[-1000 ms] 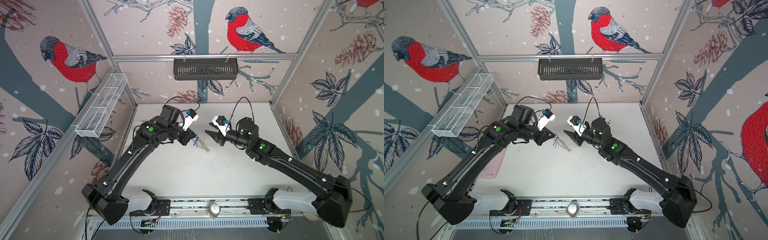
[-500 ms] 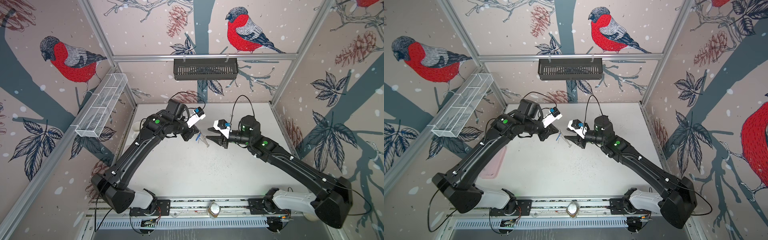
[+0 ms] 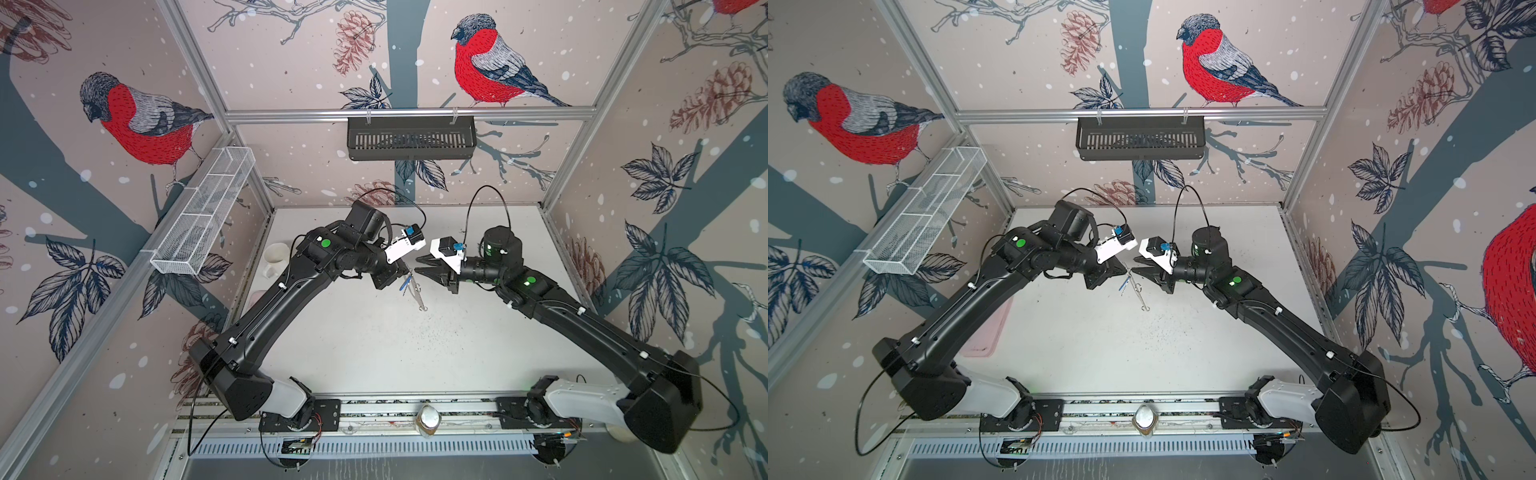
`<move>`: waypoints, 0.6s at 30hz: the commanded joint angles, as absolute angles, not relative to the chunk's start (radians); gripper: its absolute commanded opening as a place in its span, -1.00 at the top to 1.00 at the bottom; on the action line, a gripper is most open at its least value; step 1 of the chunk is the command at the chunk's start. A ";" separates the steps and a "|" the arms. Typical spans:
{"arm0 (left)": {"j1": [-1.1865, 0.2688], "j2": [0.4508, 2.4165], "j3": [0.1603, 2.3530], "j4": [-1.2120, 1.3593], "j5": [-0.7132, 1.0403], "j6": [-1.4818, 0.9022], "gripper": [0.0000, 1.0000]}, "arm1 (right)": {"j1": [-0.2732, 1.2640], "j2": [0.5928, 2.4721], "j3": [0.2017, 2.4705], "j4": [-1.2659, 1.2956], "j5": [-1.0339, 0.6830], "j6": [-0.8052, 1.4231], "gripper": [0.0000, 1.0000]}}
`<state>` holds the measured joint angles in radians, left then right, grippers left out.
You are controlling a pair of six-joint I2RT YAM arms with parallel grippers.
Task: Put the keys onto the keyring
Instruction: 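Move the right gripper back to the ring and pinch it above the left gripper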
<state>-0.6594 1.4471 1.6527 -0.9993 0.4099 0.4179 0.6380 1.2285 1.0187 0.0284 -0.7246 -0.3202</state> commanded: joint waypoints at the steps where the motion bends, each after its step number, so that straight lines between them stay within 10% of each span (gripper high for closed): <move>1: -0.666 1.445 1.666 -1.005 0.408 0.425 1.00 | 0.638 1.225 1.017 0.020 -0.769 -0.336 0.46; 18: -0.682 1.428 1.674 -1.003 0.434 0.434 1.00 | 0.638 1.241 1.017 0.031 -0.811 -0.331 0.62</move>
<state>-0.6773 1.4376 1.6669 -1.0039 0.4156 0.4225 0.6384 1.2377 1.0111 0.0219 -0.7872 -0.3206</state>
